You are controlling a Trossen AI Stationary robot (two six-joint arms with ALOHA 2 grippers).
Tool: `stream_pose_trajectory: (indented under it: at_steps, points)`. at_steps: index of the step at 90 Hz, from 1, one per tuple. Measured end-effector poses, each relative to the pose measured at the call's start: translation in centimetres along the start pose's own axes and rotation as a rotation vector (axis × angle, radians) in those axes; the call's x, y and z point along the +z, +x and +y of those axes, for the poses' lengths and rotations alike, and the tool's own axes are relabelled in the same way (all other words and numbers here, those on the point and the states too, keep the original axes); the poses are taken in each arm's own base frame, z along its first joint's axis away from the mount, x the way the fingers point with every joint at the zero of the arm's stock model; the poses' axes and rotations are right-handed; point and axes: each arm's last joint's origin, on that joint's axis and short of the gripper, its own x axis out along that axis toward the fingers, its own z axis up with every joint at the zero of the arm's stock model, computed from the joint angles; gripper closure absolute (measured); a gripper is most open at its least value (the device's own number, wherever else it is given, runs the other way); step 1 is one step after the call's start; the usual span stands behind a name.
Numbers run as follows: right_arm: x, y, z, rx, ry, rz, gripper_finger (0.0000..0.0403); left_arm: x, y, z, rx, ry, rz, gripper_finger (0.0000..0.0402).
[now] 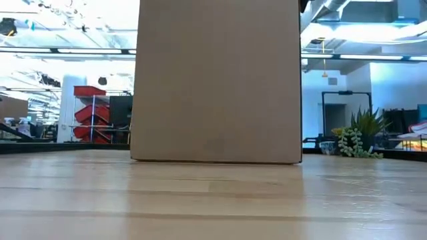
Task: Wrap mug
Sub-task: Close the cardboard box
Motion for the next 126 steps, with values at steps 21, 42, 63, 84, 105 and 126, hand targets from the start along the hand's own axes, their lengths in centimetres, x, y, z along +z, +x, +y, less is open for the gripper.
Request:
stream_pose_trajectory:
  at_steps: [21, 42, 63, 84, 105, 126]
  points:
    - [-0.01, 0.0, 0.38, 0.009, -0.014, 0.003, 0.0285, 0.01, 0.0, 0.0, -0.001, 0.0, 0.001, 0.0402]
    - [-0.01, -0.01, 0.4, 0.011, -0.015, 0.004, 0.0285, 0.02, -0.01, 0.02, -0.001, 0.0, 0.001, 0.0402]
    - [0.0, 0.0, 0.55, 0.015, -0.016, 0.003, 0.0285, 0.02, -0.01, 0.02, -0.001, 0.006, 0.001, 0.0402]
    - [0.57, 0.07, 0.6, 0.019, -0.021, -0.063, 0.0285, 0.03, -0.01, 0.01, -0.002, 0.004, 0.001, 0.0402]
    - [0.92, 0.1, 0.61, 0.019, -0.024, -0.104, 0.0285, 0.03, -0.01, 0.01, -0.002, 0.004, 0.001, 0.0402]
    - [0.96, 0.07, 0.61, 0.019, -0.024, -0.108, 0.0285, 0.03, -0.01, 0.01, -0.002, 0.008, 0.001, 0.0402]
